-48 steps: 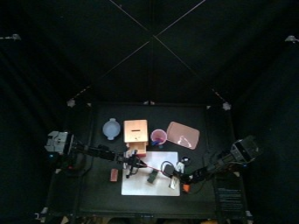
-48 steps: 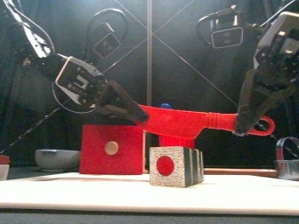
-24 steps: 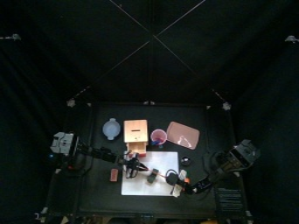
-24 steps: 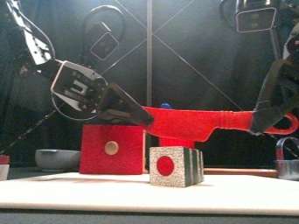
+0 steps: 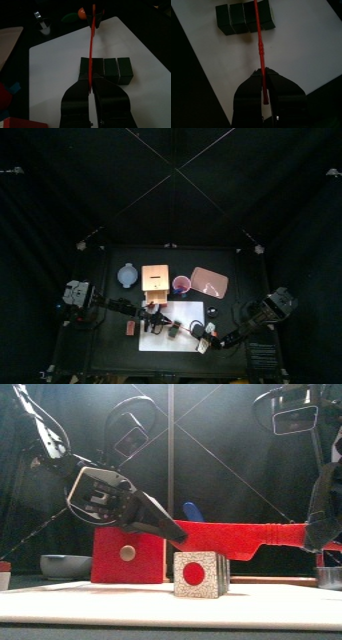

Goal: Place sushi on board then cut the sushi with the knife then place the pieces on the plate
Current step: Cut the sushi into 4 pieces

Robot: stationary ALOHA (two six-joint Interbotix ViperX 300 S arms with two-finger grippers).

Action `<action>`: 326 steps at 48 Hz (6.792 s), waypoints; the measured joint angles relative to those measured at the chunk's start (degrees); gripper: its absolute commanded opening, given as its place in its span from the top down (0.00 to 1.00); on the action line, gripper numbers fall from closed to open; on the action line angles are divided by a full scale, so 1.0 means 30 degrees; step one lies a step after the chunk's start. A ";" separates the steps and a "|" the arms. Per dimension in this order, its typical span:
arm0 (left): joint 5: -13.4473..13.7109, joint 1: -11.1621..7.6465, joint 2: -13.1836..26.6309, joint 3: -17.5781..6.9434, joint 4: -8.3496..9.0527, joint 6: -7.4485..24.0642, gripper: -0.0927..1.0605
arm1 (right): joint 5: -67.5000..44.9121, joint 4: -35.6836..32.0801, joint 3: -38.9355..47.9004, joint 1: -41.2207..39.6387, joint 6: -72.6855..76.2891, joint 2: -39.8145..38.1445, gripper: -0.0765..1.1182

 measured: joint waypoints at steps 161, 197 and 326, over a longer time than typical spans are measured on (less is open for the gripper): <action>0.3926 -0.2373 -0.1465 0.0234 -0.2549 0.0586 0.64 | 0.0117 0.2490 -0.1436 -0.0732 -0.3486 -0.0703 0.66; 0.3926 -0.2695 -0.1465 0.0322 -0.2725 0.0557 0.64 | 0.0146 0.3047 -0.1758 -0.0615 -0.3486 0.0088 0.66; 0.1816 -0.2432 -0.4512 0.0498 -0.3779 0.1729 0.11 | 0.8086 0.6445 -0.2373 0.0469 -0.6064 -0.3018 0.66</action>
